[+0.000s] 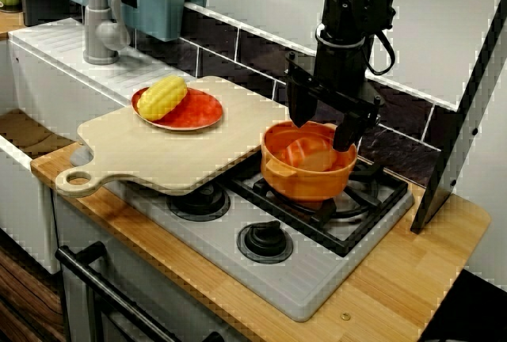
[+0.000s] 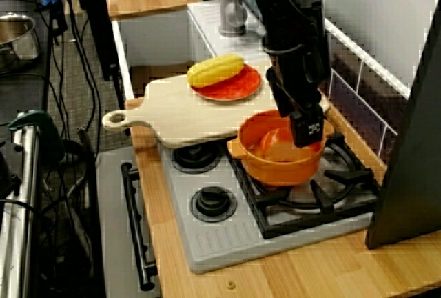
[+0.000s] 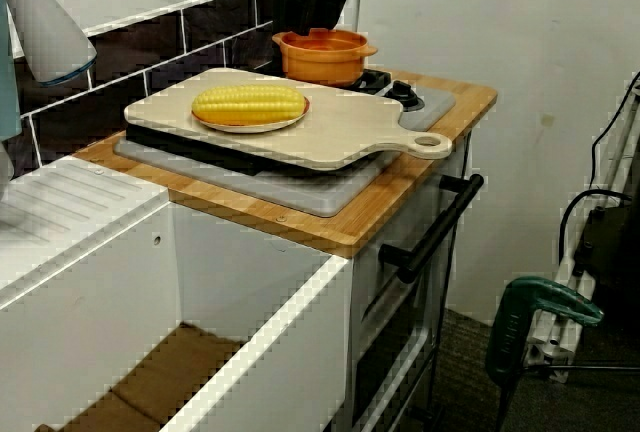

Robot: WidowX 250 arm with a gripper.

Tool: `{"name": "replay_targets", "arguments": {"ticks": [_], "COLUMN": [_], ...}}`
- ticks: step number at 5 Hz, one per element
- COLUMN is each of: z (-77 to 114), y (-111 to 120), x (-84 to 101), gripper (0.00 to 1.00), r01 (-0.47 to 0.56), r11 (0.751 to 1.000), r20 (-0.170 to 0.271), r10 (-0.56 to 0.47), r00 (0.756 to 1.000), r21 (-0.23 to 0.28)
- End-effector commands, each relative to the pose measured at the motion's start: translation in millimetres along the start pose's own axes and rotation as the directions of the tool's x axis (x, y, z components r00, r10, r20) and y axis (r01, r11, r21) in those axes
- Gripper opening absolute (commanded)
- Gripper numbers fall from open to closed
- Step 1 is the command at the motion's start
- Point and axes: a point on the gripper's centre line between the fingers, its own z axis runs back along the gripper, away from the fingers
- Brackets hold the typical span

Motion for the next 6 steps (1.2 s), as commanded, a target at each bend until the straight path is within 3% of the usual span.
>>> {"name": "replay_targets", "arguments": {"ticks": [1, 2, 4, 6], "z": [15.9, 13.6, 26.9, 35.8], "y": [-1, 0, -8, -17], "x": [-0.5, -1.9, 1.4, 5.2], "gripper": [1.0, 1.0, 1.0, 1.0], "r01": [0.014, 0.016, 0.04, 0.056], "r11": [1.0, 1.0, 0.997, 0.994], "r20": [0.045, 0.039, 0.024, 0.015], "r10": [-0.013, -0.016, -0.038, -0.055], "r00": [0.999, 0.999, 0.999, 0.998], "r21": [-0.002, -0.002, -0.066, -0.091]}}
